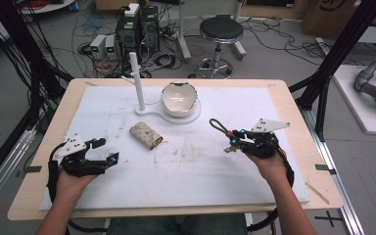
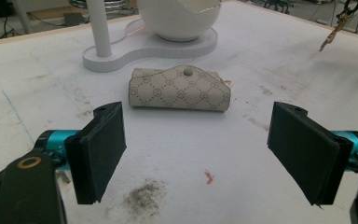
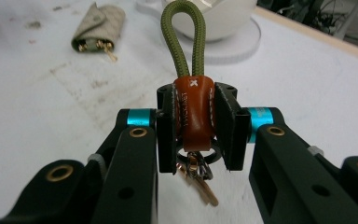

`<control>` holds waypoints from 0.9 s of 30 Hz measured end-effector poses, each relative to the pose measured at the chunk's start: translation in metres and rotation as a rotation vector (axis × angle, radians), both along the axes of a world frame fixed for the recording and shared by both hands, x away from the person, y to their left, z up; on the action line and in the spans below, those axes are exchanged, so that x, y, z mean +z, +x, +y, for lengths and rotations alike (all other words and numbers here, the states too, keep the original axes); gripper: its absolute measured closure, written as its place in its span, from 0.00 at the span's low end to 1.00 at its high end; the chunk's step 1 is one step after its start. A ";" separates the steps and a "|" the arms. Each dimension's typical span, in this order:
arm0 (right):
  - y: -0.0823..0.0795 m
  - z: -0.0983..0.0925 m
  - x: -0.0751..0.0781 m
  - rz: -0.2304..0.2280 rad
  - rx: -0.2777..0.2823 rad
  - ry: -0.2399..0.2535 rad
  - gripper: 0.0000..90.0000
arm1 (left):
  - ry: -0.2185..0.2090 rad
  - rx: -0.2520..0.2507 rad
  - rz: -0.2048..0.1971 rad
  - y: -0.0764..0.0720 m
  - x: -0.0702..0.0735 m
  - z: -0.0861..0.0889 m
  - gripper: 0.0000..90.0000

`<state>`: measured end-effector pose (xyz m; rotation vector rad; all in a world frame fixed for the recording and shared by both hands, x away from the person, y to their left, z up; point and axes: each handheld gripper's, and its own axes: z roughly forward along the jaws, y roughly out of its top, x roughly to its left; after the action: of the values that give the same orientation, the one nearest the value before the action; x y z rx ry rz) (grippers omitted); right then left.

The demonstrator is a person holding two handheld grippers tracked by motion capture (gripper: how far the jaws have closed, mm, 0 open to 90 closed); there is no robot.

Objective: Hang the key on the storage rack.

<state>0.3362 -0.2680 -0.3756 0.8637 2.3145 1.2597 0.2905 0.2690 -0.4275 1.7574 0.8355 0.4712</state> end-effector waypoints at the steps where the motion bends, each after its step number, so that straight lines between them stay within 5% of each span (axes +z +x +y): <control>1: 0.001 0.003 0.003 -0.002 -0.001 0.003 0.80 | 0.000 0.000 0.000 0.000 0.000 0.000 0.21; 9: 0.014 0.023 0.025 -0.020 0.030 0.021 0.80 | -0.009 0.003 0.002 -0.002 0.000 0.001 0.21; 27: 0.044 0.081 0.065 -0.073 0.095 -0.044 0.80 | -0.035 -0.007 0.000 -0.003 0.000 0.003 0.21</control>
<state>0.3807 -0.1873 -0.3102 0.6898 2.3404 1.2522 0.2876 0.2723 -0.4273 1.7272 0.8328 0.4499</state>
